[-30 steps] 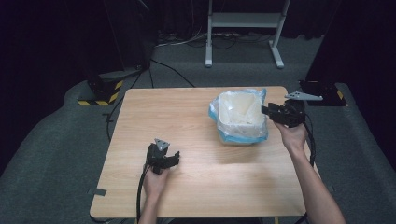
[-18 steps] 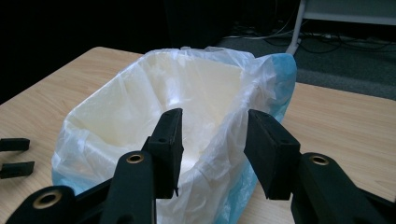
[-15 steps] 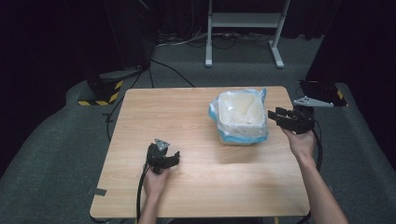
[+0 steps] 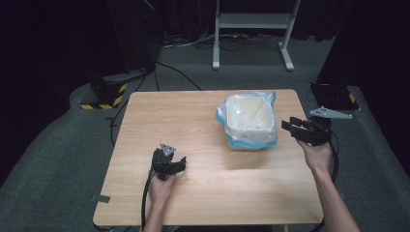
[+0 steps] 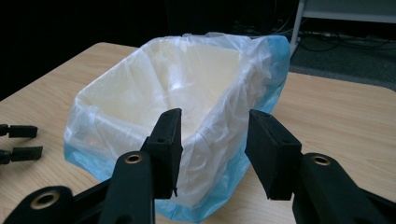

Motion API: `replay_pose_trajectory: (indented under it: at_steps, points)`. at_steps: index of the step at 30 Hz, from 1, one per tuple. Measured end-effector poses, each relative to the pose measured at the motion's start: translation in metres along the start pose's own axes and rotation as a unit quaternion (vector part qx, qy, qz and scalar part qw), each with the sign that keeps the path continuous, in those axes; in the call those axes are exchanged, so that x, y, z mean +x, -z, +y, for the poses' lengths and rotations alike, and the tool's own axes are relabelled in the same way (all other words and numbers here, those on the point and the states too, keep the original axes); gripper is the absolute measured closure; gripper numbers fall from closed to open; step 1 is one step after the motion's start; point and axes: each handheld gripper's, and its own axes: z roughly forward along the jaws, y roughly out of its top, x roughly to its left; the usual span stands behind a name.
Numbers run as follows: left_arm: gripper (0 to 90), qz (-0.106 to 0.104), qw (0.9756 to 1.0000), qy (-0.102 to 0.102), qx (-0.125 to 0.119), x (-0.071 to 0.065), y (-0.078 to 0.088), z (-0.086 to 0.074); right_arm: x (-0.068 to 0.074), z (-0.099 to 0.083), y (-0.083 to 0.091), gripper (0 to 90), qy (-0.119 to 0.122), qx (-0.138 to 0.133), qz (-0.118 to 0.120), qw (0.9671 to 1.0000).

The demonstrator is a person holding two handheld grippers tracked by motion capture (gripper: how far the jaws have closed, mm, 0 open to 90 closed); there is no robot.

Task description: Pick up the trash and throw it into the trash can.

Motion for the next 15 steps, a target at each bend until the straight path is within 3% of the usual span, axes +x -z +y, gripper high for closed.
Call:
replay_pose_trajectory:
  at_steps: [15]
  points:
    - [28.4,0.0,1.0,0.0,0.0,0.0,0.0,0.0,-0.001,-0.026,0.008,54.7,-0.016,0.0,0.0,0.9999]
